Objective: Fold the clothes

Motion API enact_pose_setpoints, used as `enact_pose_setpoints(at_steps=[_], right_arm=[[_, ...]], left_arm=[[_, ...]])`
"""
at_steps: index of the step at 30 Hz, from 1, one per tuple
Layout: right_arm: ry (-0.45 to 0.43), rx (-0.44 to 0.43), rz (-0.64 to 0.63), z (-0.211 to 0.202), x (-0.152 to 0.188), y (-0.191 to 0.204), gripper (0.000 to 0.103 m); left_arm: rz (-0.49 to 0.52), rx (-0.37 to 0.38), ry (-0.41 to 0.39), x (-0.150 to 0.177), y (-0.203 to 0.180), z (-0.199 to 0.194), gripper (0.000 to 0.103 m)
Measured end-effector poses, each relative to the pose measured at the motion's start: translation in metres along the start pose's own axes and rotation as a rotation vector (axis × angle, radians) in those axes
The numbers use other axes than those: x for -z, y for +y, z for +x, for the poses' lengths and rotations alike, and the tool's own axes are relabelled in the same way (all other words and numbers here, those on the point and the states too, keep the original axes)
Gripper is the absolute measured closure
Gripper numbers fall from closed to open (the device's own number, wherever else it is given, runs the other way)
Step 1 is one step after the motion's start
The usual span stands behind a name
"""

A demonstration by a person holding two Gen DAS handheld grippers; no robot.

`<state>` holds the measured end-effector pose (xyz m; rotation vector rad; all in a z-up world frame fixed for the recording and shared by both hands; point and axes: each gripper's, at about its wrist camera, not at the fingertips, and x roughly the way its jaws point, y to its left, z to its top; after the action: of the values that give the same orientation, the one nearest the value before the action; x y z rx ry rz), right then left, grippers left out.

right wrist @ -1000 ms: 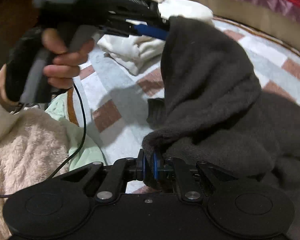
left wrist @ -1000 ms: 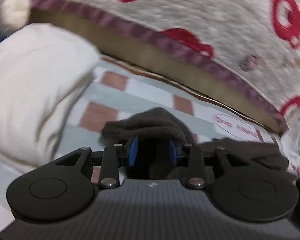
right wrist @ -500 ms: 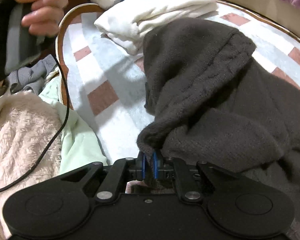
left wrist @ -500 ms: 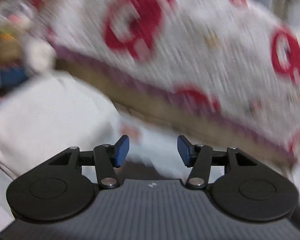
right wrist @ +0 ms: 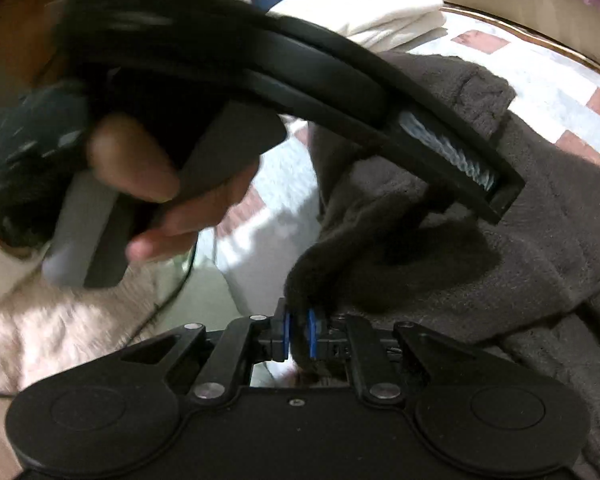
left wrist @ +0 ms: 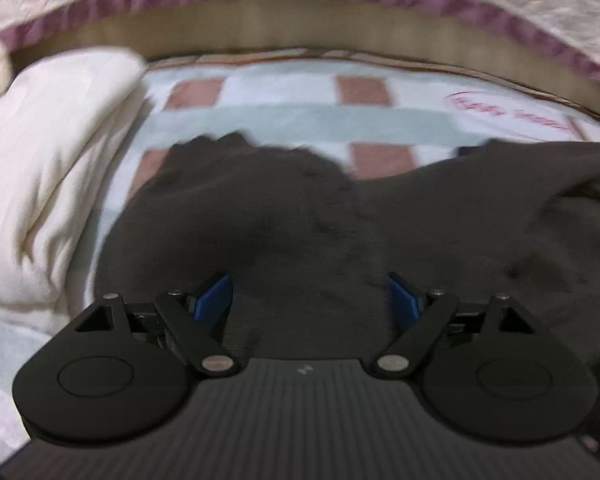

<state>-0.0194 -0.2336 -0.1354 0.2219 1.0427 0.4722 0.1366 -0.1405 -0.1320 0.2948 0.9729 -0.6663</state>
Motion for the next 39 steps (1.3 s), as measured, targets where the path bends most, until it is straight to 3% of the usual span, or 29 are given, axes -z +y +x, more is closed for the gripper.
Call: enact_pose_setpoints(at_steps=[2, 3, 6, 9, 11, 13, 14, 18, 20, 23, 27, 30, 33, 36, 39], right_arm=[[-0.015, -0.007, 0.020, -0.002, -0.001, -0.002, 0.091], [-0.024, -0.012, 0.033, -0.003, -0.002, -0.003, 0.091], [-0.051, -0.027, 0.069, -0.006, -0.005, -0.007, 0.088], [-0.074, -0.036, 0.099, -0.010, -0.008, -0.011, 0.085], [-0.086, -0.051, 0.118, -0.021, -0.008, -0.015, 0.079], [-0.158, -0.145, 0.200, -0.041, -0.009, -0.029, 0.060], [-0.212, -0.203, 0.260, -0.053, -0.010, -0.039, 0.057], [-0.452, -0.240, 0.474, -0.110, -0.004, -0.083, 0.050], [-0.522, -0.234, 0.530, -0.132, 0.000, -0.100, 0.048], [-0.560, -0.263, 0.563, -0.141, 0.006, -0.108, 0.045], [-0.603, -0.282, 0.628, -0.130, 0.014, -0.111, 0.039], [-0.687, -0.362, 0.716, -0.119, 0.013, -0.125, 0.037], [-0.747, -0.441, 0.814, -0.112, 0.018, -0.141, 0.028], [-0.746, -0.537, 0.985, -0.077, 0.029, -0.153, 0.009], [-0.712, -0.645, 1.135, -0.045, 0.037, -0.150, 0.010]], left_arm=[[-0.082, 0.049, -0.011, -0.002, 0.021, -0.001, 0.077], [-0.117, 0.079, -0.028, -0.003, 0.029, -0.004, 0.087], [-0.148, 0.088, -0.097, -0.004, 0.036, -0.016, 0.089], [-0.227, 0.182, -0.190, -0.004, 0.050, -0.032, 0.090], [-0.270, 0.260, -0.272, -0.005, 0.059, -0.044, 0.091], [-0.307, 0.358, -0.351, -0.006, 0.068, -0.056, 0.091], [-0.325, 0.407, -0.390, -0.007, 0.072, -0.062, 0.092], [-0.386, 0.727, -0.463, -0.009, 0.086, -0.075, 0.092], [-0.425, 0.906, -0.473, -0.009, 0.088, -0.075, 0.092], [-0.483, 1.142, -0.468, -0.008, 0.089, -0.073, 0.092], [-0.490, 1.238, -0.453, -0.010, 0.082, -0.073, 0.092], [-0.511, 1.320, -0.411, -0.014, 0.078, -0.067, 0.092], [-0.500, 1.344, -0.397, -0.016, 0.073, -0.067, 0.092], [-0.480, 1.350, -0.390, -0.016, 0.070, -0.069, 0.092], [-0.477, 1.357, -0.371, -0.014, 0.068, -0.067, 0.092]])
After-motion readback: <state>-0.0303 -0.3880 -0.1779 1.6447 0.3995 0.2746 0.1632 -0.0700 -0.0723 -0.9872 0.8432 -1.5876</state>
